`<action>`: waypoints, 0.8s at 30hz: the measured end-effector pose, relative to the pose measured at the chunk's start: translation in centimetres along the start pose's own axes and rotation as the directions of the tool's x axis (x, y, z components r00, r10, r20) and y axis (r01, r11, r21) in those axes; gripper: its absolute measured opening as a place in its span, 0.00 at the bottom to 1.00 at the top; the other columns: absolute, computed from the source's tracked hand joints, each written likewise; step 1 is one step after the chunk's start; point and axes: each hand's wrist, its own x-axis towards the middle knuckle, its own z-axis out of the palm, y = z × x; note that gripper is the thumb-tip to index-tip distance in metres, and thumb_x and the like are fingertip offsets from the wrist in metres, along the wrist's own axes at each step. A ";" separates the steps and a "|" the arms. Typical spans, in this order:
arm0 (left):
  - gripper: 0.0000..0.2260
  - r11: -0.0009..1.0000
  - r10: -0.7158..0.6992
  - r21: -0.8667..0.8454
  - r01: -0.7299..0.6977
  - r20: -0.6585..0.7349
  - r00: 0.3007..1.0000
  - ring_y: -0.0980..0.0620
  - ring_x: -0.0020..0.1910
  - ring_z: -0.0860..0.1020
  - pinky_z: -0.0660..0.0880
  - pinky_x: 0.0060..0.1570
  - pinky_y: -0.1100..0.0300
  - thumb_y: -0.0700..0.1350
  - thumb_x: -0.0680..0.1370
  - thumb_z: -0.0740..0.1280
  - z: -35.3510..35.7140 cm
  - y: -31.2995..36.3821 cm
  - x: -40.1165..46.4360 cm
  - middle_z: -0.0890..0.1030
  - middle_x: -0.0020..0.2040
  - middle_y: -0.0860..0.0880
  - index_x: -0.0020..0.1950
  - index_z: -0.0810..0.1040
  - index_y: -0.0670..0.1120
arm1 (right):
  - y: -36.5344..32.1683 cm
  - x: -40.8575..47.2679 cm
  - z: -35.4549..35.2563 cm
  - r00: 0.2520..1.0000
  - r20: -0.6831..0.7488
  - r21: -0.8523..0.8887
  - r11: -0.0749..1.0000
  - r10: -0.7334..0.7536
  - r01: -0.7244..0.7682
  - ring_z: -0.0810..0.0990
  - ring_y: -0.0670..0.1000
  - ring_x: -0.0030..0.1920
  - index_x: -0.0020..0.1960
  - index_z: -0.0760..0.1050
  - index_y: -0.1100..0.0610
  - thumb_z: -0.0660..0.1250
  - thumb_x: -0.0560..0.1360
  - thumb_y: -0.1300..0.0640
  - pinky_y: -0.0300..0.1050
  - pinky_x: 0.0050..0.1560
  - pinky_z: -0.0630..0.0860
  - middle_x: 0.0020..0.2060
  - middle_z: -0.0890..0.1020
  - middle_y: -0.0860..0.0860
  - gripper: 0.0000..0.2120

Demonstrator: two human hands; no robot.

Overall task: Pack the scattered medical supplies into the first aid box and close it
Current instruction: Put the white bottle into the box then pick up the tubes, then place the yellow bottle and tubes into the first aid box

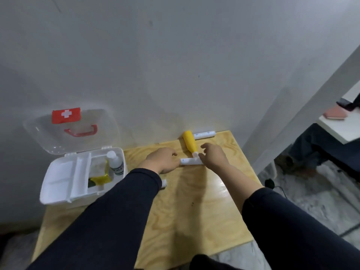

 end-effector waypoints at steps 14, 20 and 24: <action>0.23 0.973 -0.229 -0.054 0.226 -0.049 0.972 0.47 0.66 0.73 0.73 0.61 0.52 0.59 0.78 0.62 1.7 0.6 1.7 0.72 0.71 0.51 0.71 0.72 0.51 | -0.9 5.9 2.5 0.998 0.033 0.022 0.999 -0.050 0.049 0.79 0.62 0.51 0.59 0.66 0.61 0.63 0.73 0.62 0.46 0.39 0.68 0.50 0.80 0.60 0.15; 0.23 0.971 -0.235 -0.063 0.231 -0.081 0.969 0.47 0.67 0.72 0.73 0.61 0.52 0.58 0.78 0.62 1.0 1.7 1.7 0.72 0.71 0.51 0.71 0.71 0.50 | -0.1 5.9 0.9 0.993 -0.055 -0.001 0.995 -0.103 0.103 0.80 0.62 0.50 0.57 0.70 0.61 0.63 0.72 0.63 0.45 0.39 0.69 0.49 0.82 0.59 0.13; 0.23 0.975 -0.218 -0.067 0.213 -0.087 0.972 0.47 0.68 0.71 0.72 0.63 0.52 0.58 0.78 0.61 0.5 2.1 1.6 0.70 0.72 0.51 0.72 0.71 0.51 | -1.0 6.4 -0.8 0.977 -0.139 0.038 0.985 -0.162 0.168 0.80 0.60 0.51 0.58 0.75 0.60 0.63 0.74 0.64 0.44 0.40 0.70 0.50 0.82 0.59 0.13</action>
